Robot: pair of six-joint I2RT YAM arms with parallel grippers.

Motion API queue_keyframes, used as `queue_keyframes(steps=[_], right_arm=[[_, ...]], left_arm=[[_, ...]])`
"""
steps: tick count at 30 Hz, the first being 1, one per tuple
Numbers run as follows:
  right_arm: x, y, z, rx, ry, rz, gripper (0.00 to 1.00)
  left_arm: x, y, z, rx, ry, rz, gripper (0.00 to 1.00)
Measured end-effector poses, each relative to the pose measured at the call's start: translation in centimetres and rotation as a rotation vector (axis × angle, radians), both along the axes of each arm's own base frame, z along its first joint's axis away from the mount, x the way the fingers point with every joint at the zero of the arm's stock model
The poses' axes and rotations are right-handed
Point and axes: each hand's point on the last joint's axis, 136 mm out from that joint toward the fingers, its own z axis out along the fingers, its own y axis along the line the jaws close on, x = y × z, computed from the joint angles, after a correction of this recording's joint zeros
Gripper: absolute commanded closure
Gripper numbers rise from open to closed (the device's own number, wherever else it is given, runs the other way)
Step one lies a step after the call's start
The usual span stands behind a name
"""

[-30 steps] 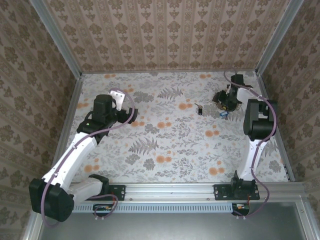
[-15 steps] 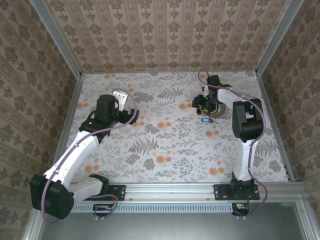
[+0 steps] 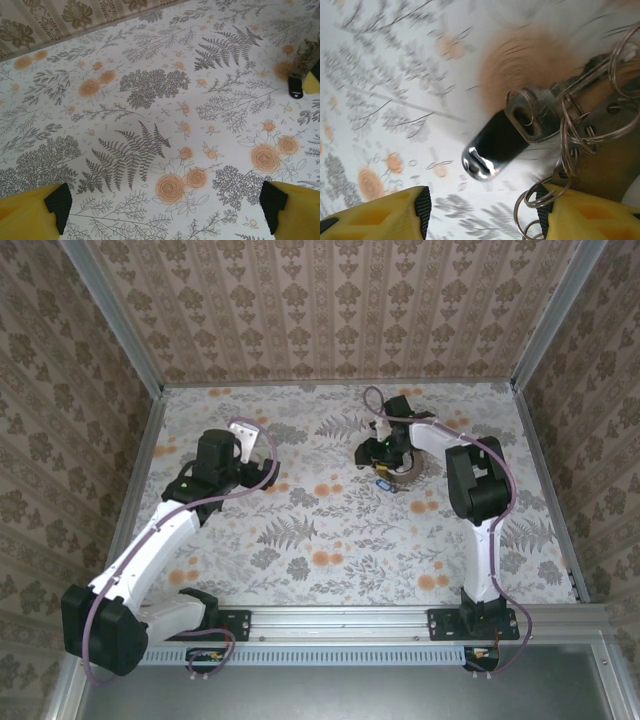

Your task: Put the keys on the keyring

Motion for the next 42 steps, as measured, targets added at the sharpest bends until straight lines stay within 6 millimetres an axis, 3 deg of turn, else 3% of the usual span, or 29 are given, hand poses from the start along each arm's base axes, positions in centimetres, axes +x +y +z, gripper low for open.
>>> queue_keyframes(steps=[7,12,18,23,28,32,35,37,40,42], right_arm=[[-3.9,5.3,0.0,0.057,0.025,0.133,0.41],[-9.0,9.1,0.0,0.055,0.053,0.252,0.41],[-15.1,12.3,0.2,0.058,0.098,0.369,0.41],[-18.0,13.8,1.1,0.098,0.104,0.407,0.41],[-19.6,13.8,1.8,0.168,0.123,0.360,0.41],[-21.1,14.9,1.8,0.191,0.150,0.368,0.39],[-21.5,15.1,2.7,0.178,0.123,0.362,0.38],[-20.4,14.3,4.2,0.156,0.066,0.318,0.37],[-16.8,11.0,6.5,0.081,-0.049,0.151,0.38],[-14.3,7.6,7.5,0.040,-0.103,-0.005,0.41]], left_arm=[[-0.4,-0.1,-0.5,0.032,0.015,-0.002,0.00],[-0.3,0.7,-0.9,0.064,0.021,0.034,0.00],[-0.2,1.7,-1.1,0.101,0.018,0.079,0.00],[-0.1,1.8,-1.0,0.112,0.012,0.088,0.00],[-0.4,1.0,-1.0,0.114,0.010,0.064,0.00],[-0.4,1.0,-1.0,0.113,0.010,0.064,0.00],[-0.5,0.9,-1.0,0.111,0.011,0.060,0.00],[-0.5,0.9,-1.0,0.108,0.012,0.057,0.00],[-0.6,0.4,-1.0,0.093,0.013,0.032,0.00],[-0.8,-0.5,-1.1,0.068,0.014,-0.012,0.00]])
